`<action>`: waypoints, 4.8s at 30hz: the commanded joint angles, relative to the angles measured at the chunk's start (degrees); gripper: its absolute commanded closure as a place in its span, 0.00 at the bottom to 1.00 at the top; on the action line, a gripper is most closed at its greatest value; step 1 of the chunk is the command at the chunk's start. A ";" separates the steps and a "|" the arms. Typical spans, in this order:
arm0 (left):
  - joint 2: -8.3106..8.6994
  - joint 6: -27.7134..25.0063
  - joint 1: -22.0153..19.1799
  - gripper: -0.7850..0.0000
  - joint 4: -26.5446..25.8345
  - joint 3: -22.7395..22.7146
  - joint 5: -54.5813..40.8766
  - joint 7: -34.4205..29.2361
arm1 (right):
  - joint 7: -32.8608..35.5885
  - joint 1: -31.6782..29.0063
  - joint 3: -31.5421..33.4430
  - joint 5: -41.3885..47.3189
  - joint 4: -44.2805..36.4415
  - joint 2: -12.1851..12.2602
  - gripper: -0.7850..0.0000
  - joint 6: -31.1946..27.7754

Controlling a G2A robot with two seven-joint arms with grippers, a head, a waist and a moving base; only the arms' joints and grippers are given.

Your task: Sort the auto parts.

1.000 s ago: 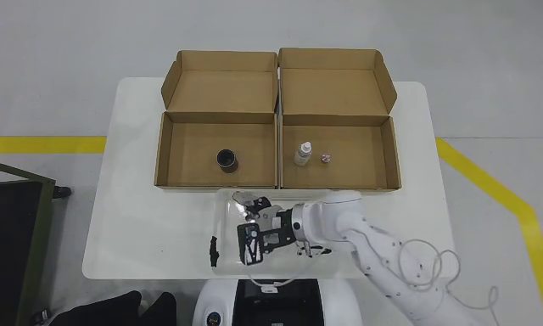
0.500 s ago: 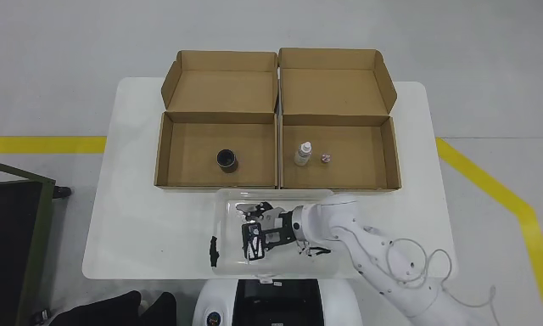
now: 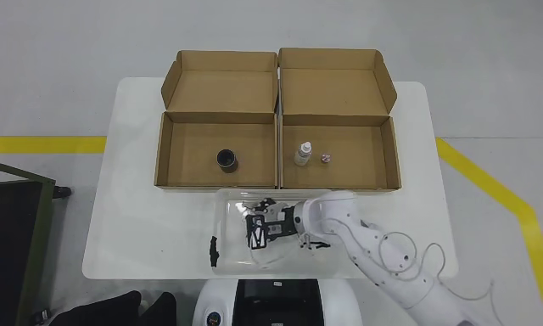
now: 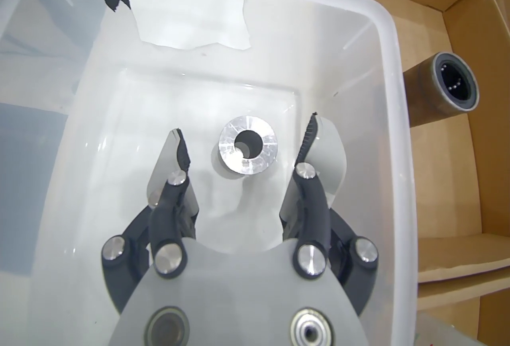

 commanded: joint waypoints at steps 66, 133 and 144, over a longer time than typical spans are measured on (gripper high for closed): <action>0.00 0.00 0.00 0.00 0.00 0.00 0.00 0.00 | -16.66 -1.63 24.41 26.05 -24.63 3.49 1.00 0.95; 0.00 0.00 0.00 0.00 0.00 0.00 0.00 0.00 | 1.96 16.82 0.07 17.44 9.13 -2.50 1.00 8.92; 0.00 0.00 0.00 0.00 0.00 0.00 0.00 0.00 | 6.96 19.48 -3.24 17.74 13.97 -4.30 1.00 8.46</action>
